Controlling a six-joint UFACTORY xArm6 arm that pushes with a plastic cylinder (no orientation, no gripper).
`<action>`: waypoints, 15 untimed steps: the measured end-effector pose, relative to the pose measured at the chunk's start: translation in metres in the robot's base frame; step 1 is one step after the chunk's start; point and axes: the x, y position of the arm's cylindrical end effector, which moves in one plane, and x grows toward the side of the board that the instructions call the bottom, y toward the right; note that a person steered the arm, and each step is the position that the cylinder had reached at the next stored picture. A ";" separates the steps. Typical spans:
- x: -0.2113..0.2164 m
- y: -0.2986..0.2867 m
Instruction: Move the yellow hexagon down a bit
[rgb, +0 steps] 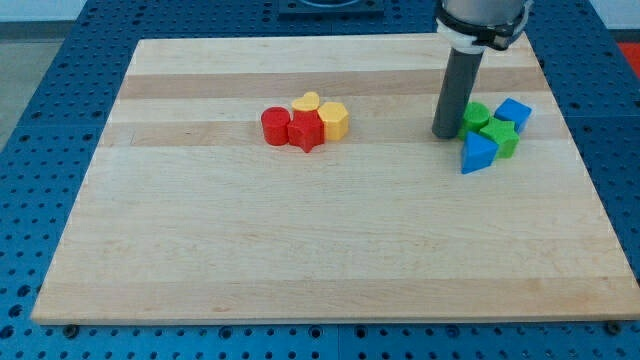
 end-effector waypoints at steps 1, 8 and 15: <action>0.000 0.000; -0.044 -0.129; 0.015 -0.118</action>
